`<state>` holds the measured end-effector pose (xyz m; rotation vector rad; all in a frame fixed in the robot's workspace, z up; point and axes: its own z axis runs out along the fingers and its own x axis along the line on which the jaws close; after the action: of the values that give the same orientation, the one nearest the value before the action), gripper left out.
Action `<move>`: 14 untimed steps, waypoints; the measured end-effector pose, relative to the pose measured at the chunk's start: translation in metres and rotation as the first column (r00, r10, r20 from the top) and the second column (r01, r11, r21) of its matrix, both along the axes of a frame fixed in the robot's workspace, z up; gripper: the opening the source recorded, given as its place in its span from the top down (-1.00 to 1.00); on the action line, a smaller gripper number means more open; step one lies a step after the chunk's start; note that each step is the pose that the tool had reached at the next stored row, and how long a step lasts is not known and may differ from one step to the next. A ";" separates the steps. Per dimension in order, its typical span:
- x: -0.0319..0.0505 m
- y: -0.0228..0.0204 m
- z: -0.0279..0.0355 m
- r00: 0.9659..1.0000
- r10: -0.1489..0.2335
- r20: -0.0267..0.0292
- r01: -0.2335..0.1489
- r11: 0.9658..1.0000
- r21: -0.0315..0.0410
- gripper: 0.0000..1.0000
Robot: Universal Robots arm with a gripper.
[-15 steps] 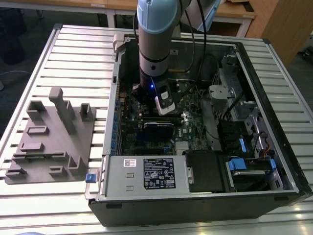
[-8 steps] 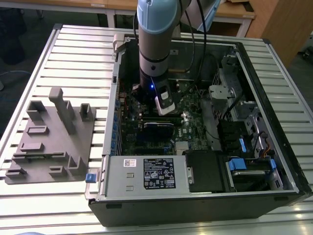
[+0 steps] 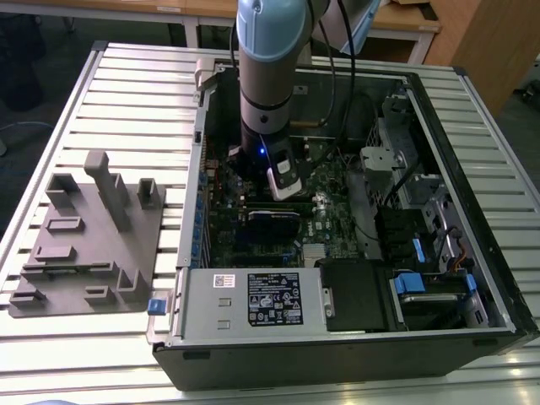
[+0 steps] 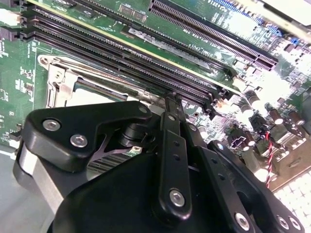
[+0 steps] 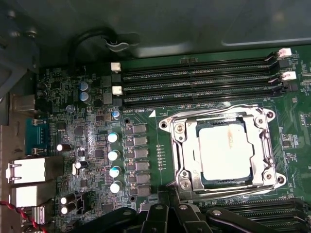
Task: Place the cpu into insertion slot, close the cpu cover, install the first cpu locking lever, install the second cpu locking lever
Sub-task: 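Install the second cpu locking lever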
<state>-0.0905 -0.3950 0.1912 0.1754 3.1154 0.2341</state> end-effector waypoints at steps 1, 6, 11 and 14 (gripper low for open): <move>0.0000 0.0000 0.0000 1.000 0.000 0.000 0.000 1.000 0.000 0.79; 0.0000 0.0000 0.0032 1.000 0.000 0.001 0.000 1.000 0.001 0.79; -0.0001 -0.0001 0.0191 1.000 0.000 0.000 0.000 1.000 0.000 0.79; -0.0001 -0.0001 0.0281 1.000 0.000 0.000 0.000 1.000 0.000 0.79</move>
<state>-0.0906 -0.3951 0.2193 0.1754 3.1156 0.2335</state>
